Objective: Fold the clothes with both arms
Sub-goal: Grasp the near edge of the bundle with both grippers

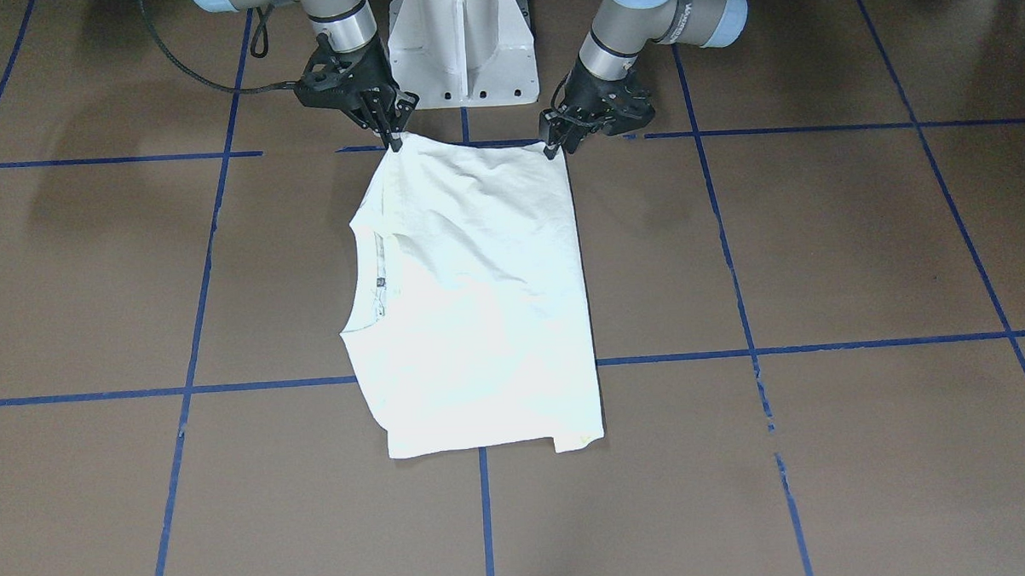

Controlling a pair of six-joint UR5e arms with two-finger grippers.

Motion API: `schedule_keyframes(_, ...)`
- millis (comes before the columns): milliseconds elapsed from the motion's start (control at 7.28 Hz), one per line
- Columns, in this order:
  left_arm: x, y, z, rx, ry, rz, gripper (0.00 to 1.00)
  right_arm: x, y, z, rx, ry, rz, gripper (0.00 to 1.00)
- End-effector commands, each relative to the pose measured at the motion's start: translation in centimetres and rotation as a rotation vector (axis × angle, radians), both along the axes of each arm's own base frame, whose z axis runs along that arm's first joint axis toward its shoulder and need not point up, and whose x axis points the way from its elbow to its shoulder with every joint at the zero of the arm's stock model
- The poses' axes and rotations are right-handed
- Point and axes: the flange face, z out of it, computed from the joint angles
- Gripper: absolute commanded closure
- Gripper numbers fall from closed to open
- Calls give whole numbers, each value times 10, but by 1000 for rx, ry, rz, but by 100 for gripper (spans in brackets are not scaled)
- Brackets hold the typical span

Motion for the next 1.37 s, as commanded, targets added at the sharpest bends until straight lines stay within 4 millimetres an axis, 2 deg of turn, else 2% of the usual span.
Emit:
schedule_keyframes(0, 3, 6, 2, -3, -4, 11, 95, 0, 0, 0, 0, 0, 0, 100)
schedule_keyframes(137, 3, 7, 1, -2, -5, 15, 100, 0, 0, -2, 0, -3, 0, 100)
schedule_keyframes(412, -1, 8, -7, -1, 7, 17, 100, 0, 0, -1, 0, -1, 0, 100)
schedule_keyframes(687, -26, 10, -40, 6, 50, 18, 100, 1, 4, 0, 1, -1, -7, 100)
schedule_keyframes(825, -46, 14, -63, 1, 75, 32, 100, 1, 18, -4, -1, -14, -30, 100)
schedule_keyframes(962, -82, 27, -70, -11, 104, 69, 100, 9, 43, 3, -56, -23, -33, 100)
schedule_keyframes(1099, -101, 31, -87, -41, 146, 53, 100, 29, 48, -17, -61, -77, -31, 100)
schedule_keyframes(1237, -114, 28, -105, -41, 185, 53, 100, 58, 23, -39, -55, -134, 19, 100)
